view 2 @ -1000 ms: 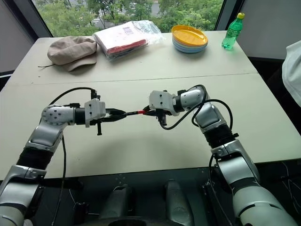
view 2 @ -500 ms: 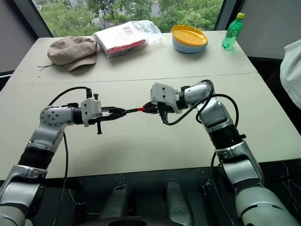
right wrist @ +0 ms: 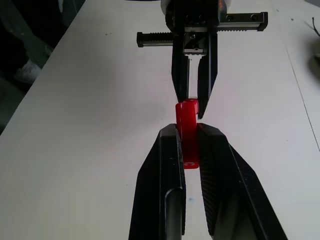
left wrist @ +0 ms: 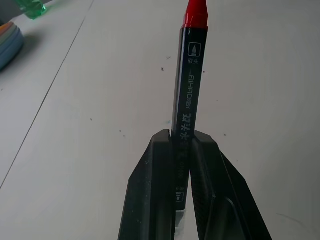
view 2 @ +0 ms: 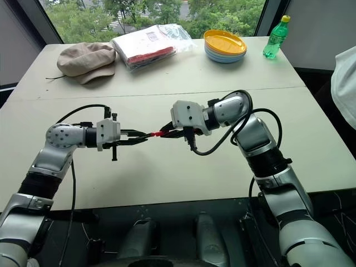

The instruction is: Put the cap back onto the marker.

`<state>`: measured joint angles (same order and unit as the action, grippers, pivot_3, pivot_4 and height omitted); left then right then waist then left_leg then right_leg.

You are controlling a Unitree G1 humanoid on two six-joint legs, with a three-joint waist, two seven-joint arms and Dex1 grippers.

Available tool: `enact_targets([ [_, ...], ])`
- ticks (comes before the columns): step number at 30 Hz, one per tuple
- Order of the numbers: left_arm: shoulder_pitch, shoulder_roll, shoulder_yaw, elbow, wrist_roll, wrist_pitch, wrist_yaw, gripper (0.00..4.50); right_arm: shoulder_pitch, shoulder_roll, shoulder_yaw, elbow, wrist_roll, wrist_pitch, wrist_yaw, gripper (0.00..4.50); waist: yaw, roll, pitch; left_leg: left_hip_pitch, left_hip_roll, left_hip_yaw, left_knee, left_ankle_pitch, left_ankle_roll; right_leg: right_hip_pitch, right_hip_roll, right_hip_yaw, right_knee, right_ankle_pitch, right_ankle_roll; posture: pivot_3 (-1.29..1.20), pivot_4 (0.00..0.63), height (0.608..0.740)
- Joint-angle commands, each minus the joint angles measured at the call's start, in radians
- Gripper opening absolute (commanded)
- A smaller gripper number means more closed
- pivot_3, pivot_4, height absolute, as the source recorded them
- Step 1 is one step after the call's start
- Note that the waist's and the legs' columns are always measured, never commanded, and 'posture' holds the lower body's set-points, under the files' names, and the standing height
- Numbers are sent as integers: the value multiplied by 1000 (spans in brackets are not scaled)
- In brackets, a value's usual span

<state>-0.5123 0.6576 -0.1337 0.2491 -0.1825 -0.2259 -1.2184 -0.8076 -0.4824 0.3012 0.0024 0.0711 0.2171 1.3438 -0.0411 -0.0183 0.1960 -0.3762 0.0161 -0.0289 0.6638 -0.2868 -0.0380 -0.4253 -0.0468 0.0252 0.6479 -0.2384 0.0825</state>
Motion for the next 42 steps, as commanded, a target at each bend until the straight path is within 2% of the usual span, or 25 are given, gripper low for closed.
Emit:
enact_targets([
  [1, -43, 0, 38, -44, -12, 12, 37, 0, 2, 23, 64, -33, 14, -34, 24, 55, 0, 0, 0, 0, 0, 0, 0, 0, 0, 0, 0, 0, 0, 0, 0, 0, 150, 740],
  [25, -30, 14, 67, -159, -34, 94, 41, 0, 26, 22, 111, 184, -153, -250, -33, 55, 0, 0, 0, 0, 0, 0, 0, 0, 0, 0, 0, 0, 0, 0, 0, 0, 150, 740],
  [42, -24, 9, 68, -168, -45, 125, 46, 0, -11, 72, 100, 259, -184, -277, -96, 55, -1, 0, 0, 0, 0, 0, 0, 0, 0, 0, 0, 0, 0, 0, 0, 0, 150, 740],
])
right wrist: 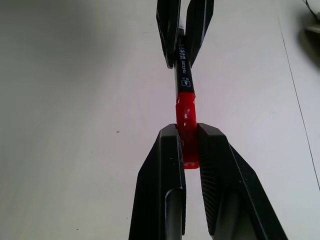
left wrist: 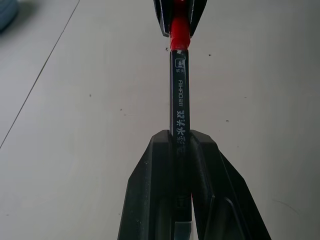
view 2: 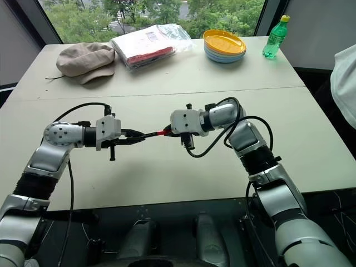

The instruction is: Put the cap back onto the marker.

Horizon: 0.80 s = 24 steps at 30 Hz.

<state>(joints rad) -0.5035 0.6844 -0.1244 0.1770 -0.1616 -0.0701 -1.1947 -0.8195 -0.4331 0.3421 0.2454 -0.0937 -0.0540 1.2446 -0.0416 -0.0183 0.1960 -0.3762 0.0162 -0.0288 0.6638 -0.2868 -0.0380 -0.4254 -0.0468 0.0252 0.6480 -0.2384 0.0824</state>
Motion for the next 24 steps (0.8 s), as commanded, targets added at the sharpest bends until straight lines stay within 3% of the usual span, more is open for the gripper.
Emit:
enact_targets([
  [1, -31, -18, 58, -93, -65, -33, 22, 0, 1, 28, 60, 9, -16, -2, 3, 55, 0, 0, 0, 0, 0, 0, 0, 0, 0, 0, 0, 0, 0, 0, 0, 0, 150, 740],
  [24, -44, -10, 45, -94, -58, -26, -3, 0, 3, 81, 81, -6, -44, -15, -21, 55, 0, 0, 0, 0, 0, 0, 0, 0, 0, 0, 0, 0, 0, 0, 0, 0, 150, 740],
])
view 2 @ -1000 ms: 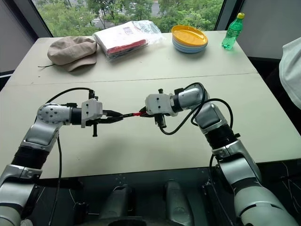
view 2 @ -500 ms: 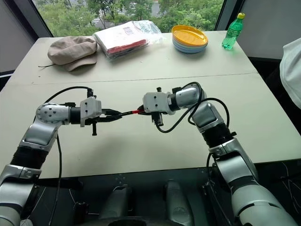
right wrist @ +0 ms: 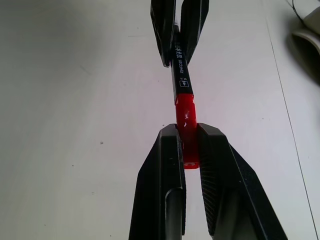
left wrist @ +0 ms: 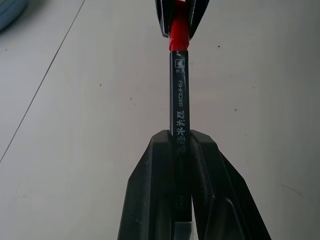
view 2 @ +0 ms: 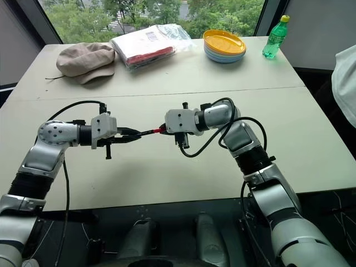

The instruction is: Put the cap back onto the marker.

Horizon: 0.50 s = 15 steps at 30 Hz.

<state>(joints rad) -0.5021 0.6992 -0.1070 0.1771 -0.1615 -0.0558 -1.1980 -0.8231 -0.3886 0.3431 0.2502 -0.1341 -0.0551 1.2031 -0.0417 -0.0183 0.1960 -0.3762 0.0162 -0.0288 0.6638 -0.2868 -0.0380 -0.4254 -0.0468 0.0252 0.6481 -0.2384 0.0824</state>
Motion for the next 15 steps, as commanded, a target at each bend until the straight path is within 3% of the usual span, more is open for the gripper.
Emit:
enact_targets([
  [1, -48, -23, 25, -90, -53, -48, -4, 0, 11, 34, 83, -14, -3, -12, 29, 55, 0, 0, 0, 0, 0, 0, 0, 0, 0, 0, 0, 0, 0, 0, 0, 0, 150, 740],
  [15, -71, -19, 18, -71, -5, -67, -27, 0, 28, 10, 111, 13, -65, -13, 27, 55, 0, 0, 0, 0, 0, 0, 0, 0, 0, 0, 0, 0, 0, 0, 0, 0, 150, 740],
])
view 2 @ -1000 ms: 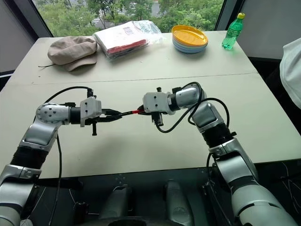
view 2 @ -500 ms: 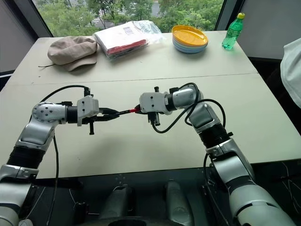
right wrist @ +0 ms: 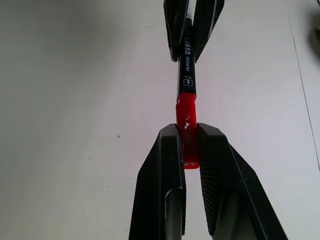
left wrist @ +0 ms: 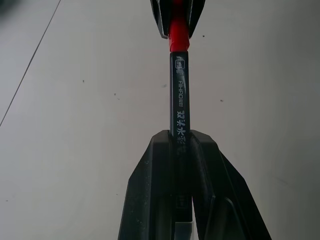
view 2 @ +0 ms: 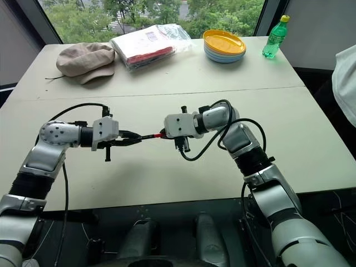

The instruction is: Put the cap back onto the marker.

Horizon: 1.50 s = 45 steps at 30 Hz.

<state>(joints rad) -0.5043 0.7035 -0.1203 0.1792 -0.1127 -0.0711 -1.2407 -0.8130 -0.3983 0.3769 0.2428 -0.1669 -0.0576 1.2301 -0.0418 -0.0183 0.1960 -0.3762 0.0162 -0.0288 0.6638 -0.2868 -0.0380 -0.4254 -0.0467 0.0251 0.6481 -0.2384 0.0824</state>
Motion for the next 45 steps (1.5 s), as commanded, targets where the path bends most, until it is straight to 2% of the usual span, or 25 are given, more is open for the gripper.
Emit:
enact_targets([
  [1, -70, -23, 31, -73, -50, -51, 18, 0, 18, 21, 76, 23, -34, -9, -4, 55, 0, 0, 0, 0, 0, 0, 0, 0, 0, 0, 0, 0, 0, 0, 0, 0, 150, 740],
  [9, -59, -31, 30, -85, -40, -49, 40, 0, 13, 59, 56, 8, -12, 23, -48, 55, 0, 0, 0, 0, 0, 0, 0, 0, 0, 0, 0, 0, 0, 0, 0, 0, 150, 740],
  [16, -52, -45, 47, -94, -67, -36, 42, 0, 8, 97, 31, -10, 29, -35, -90, 55, 0, 0, 0, 0, 0, 0, 0, 0, 0, 0, 0, 0, 0, 0, 0, 0, 150, 740],
  [30, -59, -68, 66, -83, -72, -38, 23, 0, 33, 112, 39, -72, 81, -61, -36, 55, 0, 0, 0, 0, 0, 0, 0, 0, 0, 0, 0, 0, 0, 0, 0, 0, 150, 740],
  [45, -82, -104, 62, -89, -66, -33, 24, 0, 33, 125, 48, -82, 71, -65, -23, 55, 0, 0, 0, 0, 0, 0, 0, 0, 0, 0, 0, 0, 0, 0, 0, 0, 150, 740],
])
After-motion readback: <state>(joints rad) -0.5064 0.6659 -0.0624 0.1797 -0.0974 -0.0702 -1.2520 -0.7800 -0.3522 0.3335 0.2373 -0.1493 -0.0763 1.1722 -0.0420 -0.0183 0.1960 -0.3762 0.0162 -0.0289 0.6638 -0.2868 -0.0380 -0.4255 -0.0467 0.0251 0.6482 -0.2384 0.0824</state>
